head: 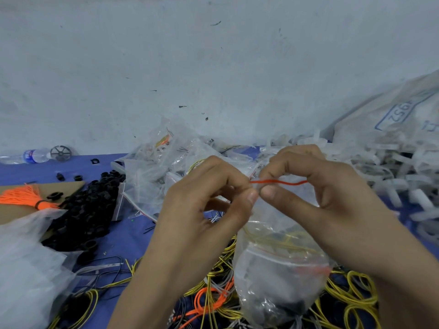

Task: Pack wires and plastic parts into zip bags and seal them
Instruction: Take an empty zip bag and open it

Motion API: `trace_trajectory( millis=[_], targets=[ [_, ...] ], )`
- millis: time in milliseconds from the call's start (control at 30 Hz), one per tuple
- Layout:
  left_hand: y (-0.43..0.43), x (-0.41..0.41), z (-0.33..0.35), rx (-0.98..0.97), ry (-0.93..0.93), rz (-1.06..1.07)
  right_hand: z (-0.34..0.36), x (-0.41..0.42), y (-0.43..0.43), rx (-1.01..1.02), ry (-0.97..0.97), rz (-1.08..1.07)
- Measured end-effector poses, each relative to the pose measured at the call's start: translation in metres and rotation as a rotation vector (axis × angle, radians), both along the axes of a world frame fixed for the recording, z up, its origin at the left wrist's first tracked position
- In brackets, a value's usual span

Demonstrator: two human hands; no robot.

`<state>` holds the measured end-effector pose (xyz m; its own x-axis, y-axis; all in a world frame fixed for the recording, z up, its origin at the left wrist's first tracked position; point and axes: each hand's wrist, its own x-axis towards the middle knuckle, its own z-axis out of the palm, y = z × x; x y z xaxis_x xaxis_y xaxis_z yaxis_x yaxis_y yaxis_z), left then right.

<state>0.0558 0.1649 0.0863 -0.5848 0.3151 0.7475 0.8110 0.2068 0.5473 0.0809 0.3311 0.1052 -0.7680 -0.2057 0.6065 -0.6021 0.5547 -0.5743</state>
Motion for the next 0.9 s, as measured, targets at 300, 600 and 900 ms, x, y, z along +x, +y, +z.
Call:
trace_trajectory(
  millis=[300,600,900],
  targets=[
    [0.003,-0.001,-0.002,0.047,0.040,0.031,-0.002,0.000,-0.009,0.082,0.122,-0.070],
    [0.006,0.001,0.000,-0.002,0.070,0.059,0.003,0.004,-0.006,0.103,0.209,-0.118],
    [0.009,0.002,-0.001,0.020,0.049,0.072,0.006,0.006,0.000,0.133,0.200,-0.130]
  ],
)
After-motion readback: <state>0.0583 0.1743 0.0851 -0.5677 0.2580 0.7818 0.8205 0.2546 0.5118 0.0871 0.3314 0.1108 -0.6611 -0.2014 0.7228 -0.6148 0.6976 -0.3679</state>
